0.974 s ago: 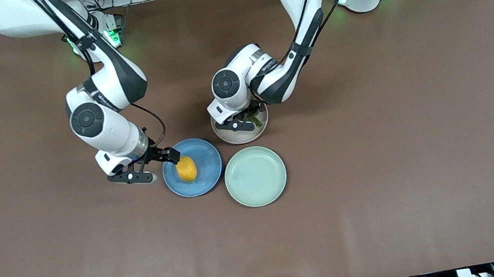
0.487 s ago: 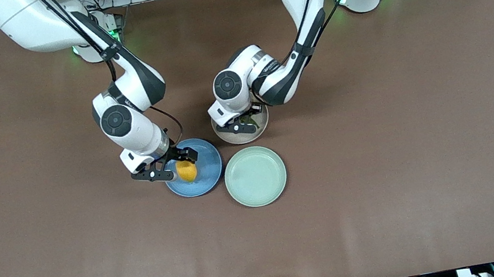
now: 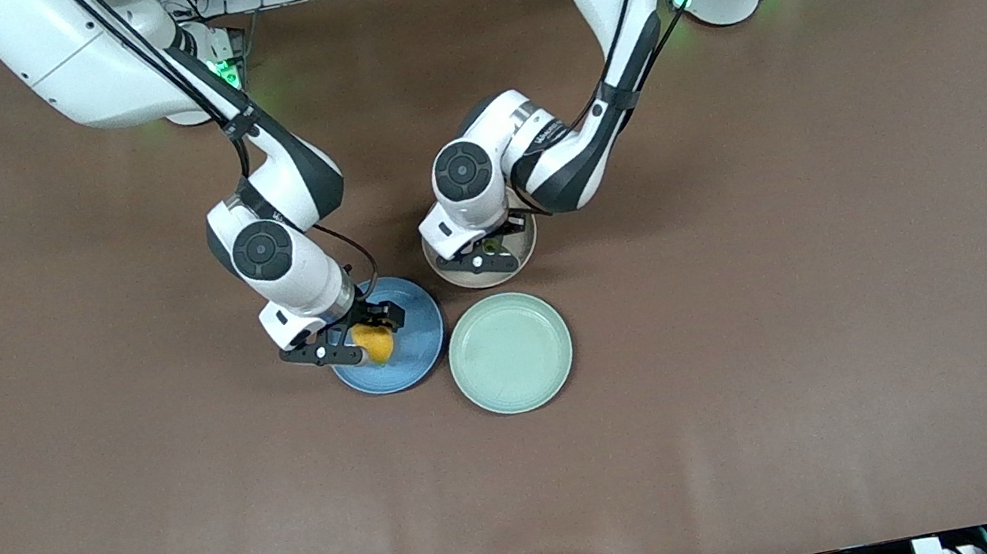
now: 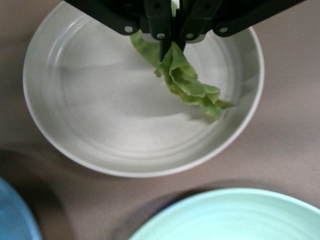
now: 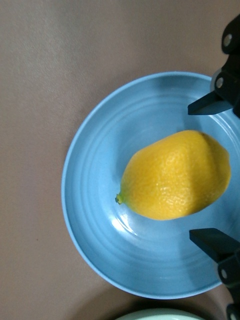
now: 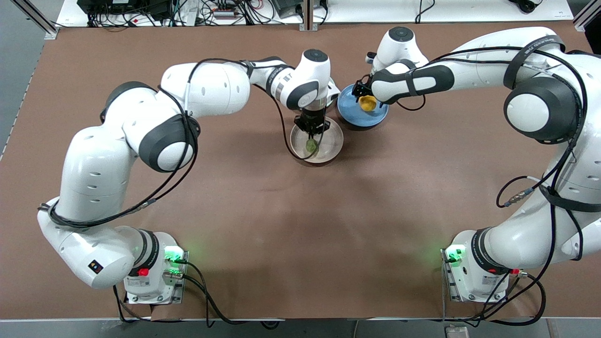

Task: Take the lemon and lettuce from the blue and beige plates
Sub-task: 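Close the left gripper on the lettuce while the right gripper grasps the lemon, then carry the lettuce away with the left gripper while the right gripper carries the lemon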

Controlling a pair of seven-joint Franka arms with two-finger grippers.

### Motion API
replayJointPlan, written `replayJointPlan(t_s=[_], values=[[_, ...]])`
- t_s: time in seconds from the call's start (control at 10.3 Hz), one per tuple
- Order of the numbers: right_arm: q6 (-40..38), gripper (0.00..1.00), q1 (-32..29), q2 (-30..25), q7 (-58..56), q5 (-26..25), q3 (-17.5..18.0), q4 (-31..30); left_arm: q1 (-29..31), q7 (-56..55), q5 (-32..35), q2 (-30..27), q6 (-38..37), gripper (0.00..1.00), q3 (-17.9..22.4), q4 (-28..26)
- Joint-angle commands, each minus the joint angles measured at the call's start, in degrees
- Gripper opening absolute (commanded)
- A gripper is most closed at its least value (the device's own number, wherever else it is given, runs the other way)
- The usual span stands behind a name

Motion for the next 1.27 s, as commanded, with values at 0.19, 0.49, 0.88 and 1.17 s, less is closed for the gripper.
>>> replayJointPlan(t_s=[0.19,0.49,0.88,1.17], values=[[0.6,1.00,0.5,3.3,4.0,-4.0,-0.1,2.9,4.6,-4.5,1.3,-6.7,-2.6,0.00,0.0,-0.8],[0.6,1.00,0.8,4.3,4.0,-4.7,-0.5,4.1,11.2,-4.5,1.9,-9.8,-2.6,0.00,0.0,-0.8],[0.5,0.78,0.9,4.9,3.9,-6.3,-0.9,4.9,19.3,-2.0,3.7,-9.8,-2.6,0.00,0.1,-0.8],[0.4,0.33,0.8,4.7,3.9,-6.4,-0.9,5.0,25.2,1.9,6.6,-8.7,-2.6,0.00,0.0,-1.0]])
